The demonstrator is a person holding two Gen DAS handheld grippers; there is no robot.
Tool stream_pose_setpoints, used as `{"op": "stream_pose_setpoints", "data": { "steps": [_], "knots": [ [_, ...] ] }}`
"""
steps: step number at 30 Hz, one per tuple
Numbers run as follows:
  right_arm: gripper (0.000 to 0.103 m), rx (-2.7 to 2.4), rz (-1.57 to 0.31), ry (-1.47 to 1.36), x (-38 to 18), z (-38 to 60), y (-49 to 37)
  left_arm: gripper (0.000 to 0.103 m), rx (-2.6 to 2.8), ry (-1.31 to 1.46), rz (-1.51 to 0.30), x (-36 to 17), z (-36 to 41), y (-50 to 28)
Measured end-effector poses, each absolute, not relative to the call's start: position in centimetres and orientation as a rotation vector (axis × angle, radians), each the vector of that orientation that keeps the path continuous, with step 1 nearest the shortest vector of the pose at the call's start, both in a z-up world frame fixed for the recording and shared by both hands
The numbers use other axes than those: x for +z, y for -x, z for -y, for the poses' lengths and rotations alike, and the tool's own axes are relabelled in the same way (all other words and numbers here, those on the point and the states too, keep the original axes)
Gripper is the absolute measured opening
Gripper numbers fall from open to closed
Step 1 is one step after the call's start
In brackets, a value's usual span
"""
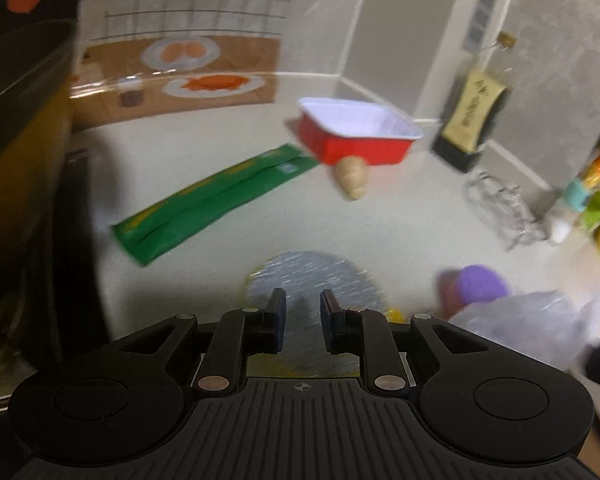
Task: Collect trash
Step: 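Grasp the purple sponge with the left tool and lift it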
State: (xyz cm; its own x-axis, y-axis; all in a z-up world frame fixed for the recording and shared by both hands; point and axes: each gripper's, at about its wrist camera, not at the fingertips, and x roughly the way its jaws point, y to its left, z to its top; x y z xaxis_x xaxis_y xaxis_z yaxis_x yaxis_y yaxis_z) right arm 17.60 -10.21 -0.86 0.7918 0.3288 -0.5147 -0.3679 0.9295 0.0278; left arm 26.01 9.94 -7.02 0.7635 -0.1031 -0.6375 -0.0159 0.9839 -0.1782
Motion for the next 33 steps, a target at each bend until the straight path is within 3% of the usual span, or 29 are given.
{"op": "stream_pose_setpoints", "data": {
  "steps": [6, 14, 23, 24, 25, 28, 33],
  "knots": [
    [0.075, 0.317, -0.547, 0.068, -0.8, 10.3, -21.1, 0.022, -0.344, 0.216, -0.663, -5.0, -5.5, -27.4],
    [0.074, 0.275, -0.748, 0.046, -7.0, 12.7, -20.5, 0.022, -0.427, 0.038, -0.755, -5.7, 2.7, -30.6],
    [0.074, 0.253, -0.594, -0.186, -2.4, 18.1, -20.9, 0.021, -0.308, 0.259, -0.760, -6.6, -2.8, -31.5],
    [0.068, 0.239, -0.606, -0.207, -2.3, 18.4, -22.1, 0.022, -0.311, 0.299, -0.775, -7.0, -3.4, -32.0],
    [0.052, 0.227, -0.624, -0.209, -2.5, 18.4, -23.1, 0.022, -0.321, 0.335, -0.797, -7.5, -3.7, -32.5],
    [0.032, 0.221, -0.740, -0.171, -4.9, 17.3, -26.0, 0.022, -0.367, 0.397, -0.859, -8.8, -3.8, -33.4],
    [0.026, 0.198, -0.857, -0.098, -9.2, 15.7, -26.0, 0.025, -0.378, 0.331, -0.919, -9.8, -3.1, -33.7]
  ]
}}
